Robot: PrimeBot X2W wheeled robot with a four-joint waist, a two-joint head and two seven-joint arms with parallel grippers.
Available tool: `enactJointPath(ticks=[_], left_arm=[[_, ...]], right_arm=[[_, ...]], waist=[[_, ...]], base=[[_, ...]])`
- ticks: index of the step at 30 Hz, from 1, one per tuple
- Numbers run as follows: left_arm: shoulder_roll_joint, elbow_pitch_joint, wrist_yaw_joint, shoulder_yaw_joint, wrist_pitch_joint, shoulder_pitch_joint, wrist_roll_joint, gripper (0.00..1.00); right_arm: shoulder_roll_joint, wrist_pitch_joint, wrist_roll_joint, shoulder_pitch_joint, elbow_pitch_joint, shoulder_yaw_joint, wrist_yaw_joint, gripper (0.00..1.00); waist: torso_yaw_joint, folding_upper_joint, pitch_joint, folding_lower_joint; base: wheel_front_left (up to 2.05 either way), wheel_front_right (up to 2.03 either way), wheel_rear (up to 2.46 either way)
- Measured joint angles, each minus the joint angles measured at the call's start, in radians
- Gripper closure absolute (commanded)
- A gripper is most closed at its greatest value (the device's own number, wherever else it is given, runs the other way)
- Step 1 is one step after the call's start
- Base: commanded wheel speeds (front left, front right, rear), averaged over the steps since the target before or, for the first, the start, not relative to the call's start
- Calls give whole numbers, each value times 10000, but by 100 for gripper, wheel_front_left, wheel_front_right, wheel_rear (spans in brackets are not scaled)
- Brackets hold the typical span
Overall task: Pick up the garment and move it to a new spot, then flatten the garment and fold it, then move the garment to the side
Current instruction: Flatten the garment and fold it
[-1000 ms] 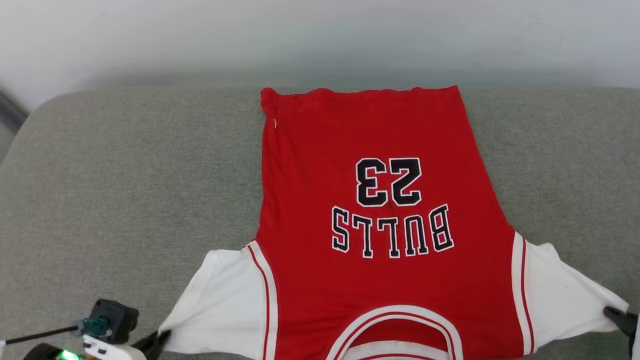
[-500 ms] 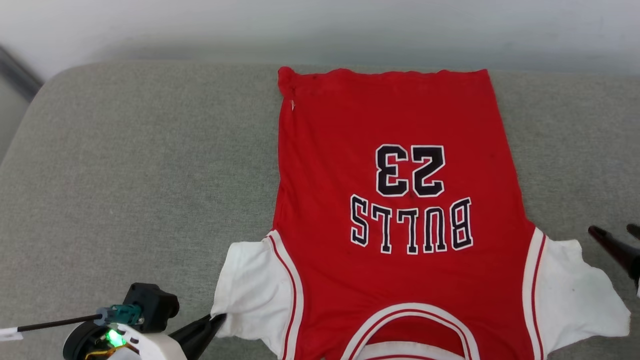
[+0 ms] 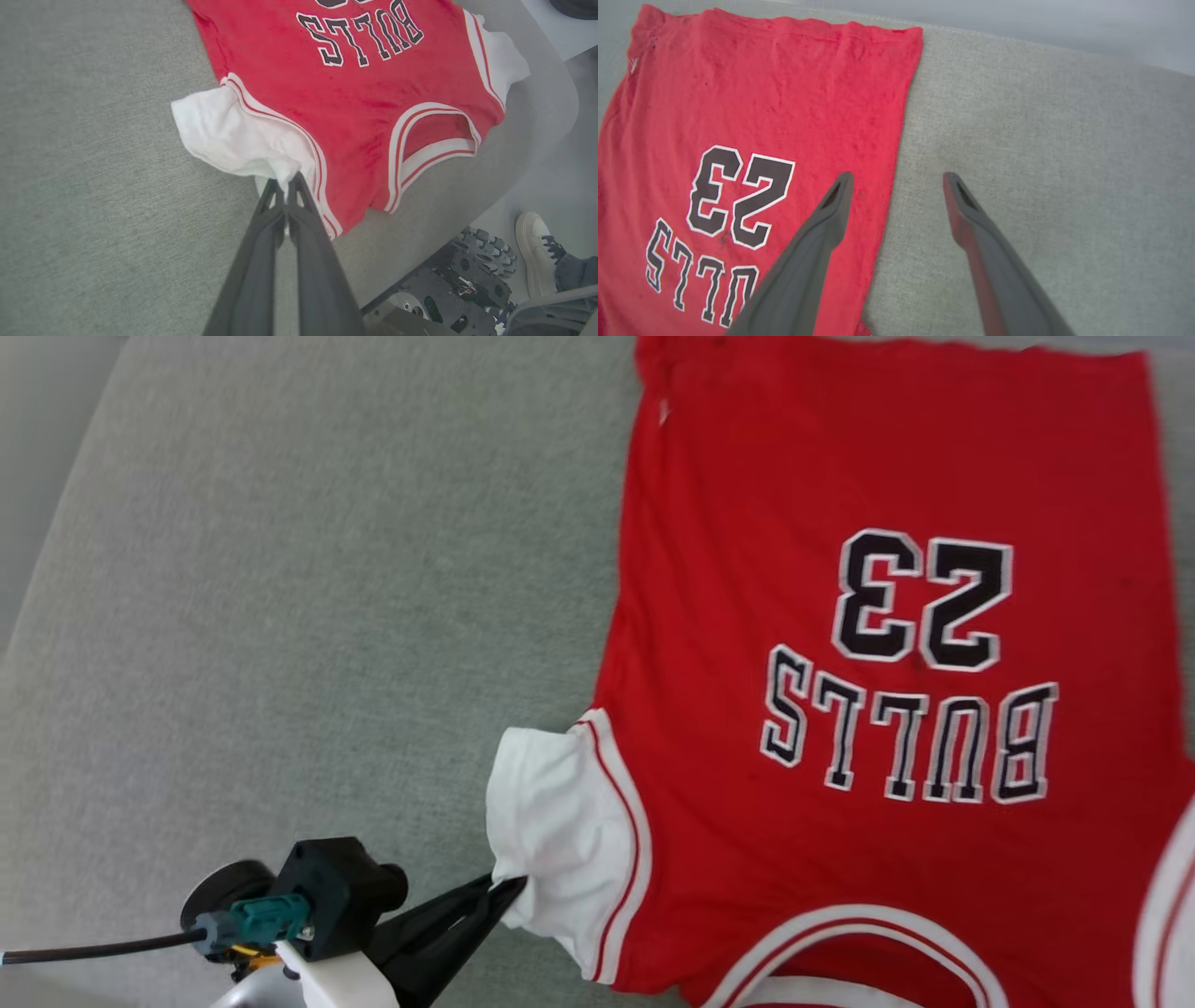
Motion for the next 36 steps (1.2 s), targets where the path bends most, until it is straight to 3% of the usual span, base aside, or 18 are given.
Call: enactJointPath(ticks=[2,9,13,22,23,24,36], left_arm=[[-82,-305,-81,-174,59,-342,244,100],[-353,-326,-268,-508,-59,-685,470,100],[-558,-221,-349,-583,-224,-896,483,100],[-779,92,-523,-757,-545,-1267,541,100],[-796,121,-525,-771,-552,-1272,541,100],[-803,159,-535,-790,-591,-1274,541,100],[-796,468,-477,-840,-673,-1403,754,100]], right_arm=[[-142,485,-744,-1584,930,-130,0,0],[-366,1310,-2031,-3340,2127,-278,0,0],[-504,1430,-2746,-3845,2472,-253,0,0],[-642,1519,-3154,-4273,2913,-449,0,0],[-644,1547,-3154,-4275,2909,-460,0,84],[-654,1565,-3154,-4264,2892,-439,0,100],[-449,1427,-2790,-3428,2915,-439,0,100]], waist=[[528,0,656,0],[1367,0,1648,0],[1759,0,2122,0],[2403,0,2788,-1],[2433,0,2817,-2],[2452,0,2837,-2],[2178,0,2286,-3]], base=[[0,0,0],[0,0,0],[0,0,0],[0,0,0],[0,0,0],[0,0,0],[0,0,0]])
